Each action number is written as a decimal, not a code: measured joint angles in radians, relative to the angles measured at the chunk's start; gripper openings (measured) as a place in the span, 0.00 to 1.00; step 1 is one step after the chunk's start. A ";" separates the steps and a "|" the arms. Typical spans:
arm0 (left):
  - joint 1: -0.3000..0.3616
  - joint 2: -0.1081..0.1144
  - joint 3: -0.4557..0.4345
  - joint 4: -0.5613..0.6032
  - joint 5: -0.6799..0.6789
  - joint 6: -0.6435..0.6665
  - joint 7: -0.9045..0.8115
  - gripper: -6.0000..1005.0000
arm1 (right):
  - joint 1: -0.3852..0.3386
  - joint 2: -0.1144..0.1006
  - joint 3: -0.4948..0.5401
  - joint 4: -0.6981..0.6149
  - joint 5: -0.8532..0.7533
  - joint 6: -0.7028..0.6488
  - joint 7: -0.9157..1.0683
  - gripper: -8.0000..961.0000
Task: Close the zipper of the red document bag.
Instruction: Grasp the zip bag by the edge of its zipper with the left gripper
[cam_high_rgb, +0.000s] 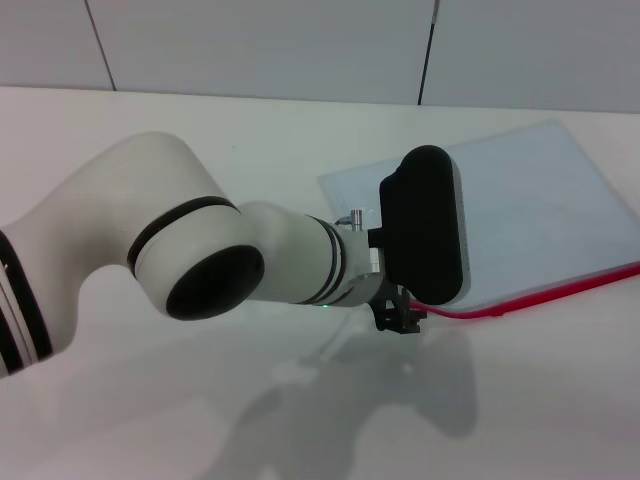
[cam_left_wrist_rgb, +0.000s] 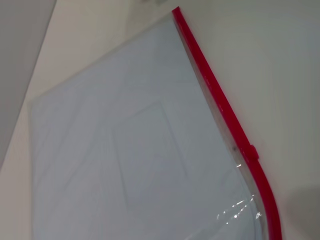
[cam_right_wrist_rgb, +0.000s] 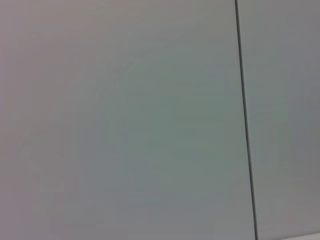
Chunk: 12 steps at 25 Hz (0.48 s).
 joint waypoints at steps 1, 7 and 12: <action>0.000 0.000 0.000 0.000 -0.002 0.000 0.000 0.77 | 0.000 0.000 0.000 0.000 0.000 0.000 0.000 0.91; 0.001 0.000 0.002 0.015 -0.006 0.013 0.000 0.77 | 0.002 0.000 0.001 0.000 0.000 0.000 0.000 0.91; 0.001 -0.001 0.009 0.029 -0.007 0.022 -0.006 0.77 | 0.003 0.000 0.001 0.000 0.005 0.000 0.000 0.91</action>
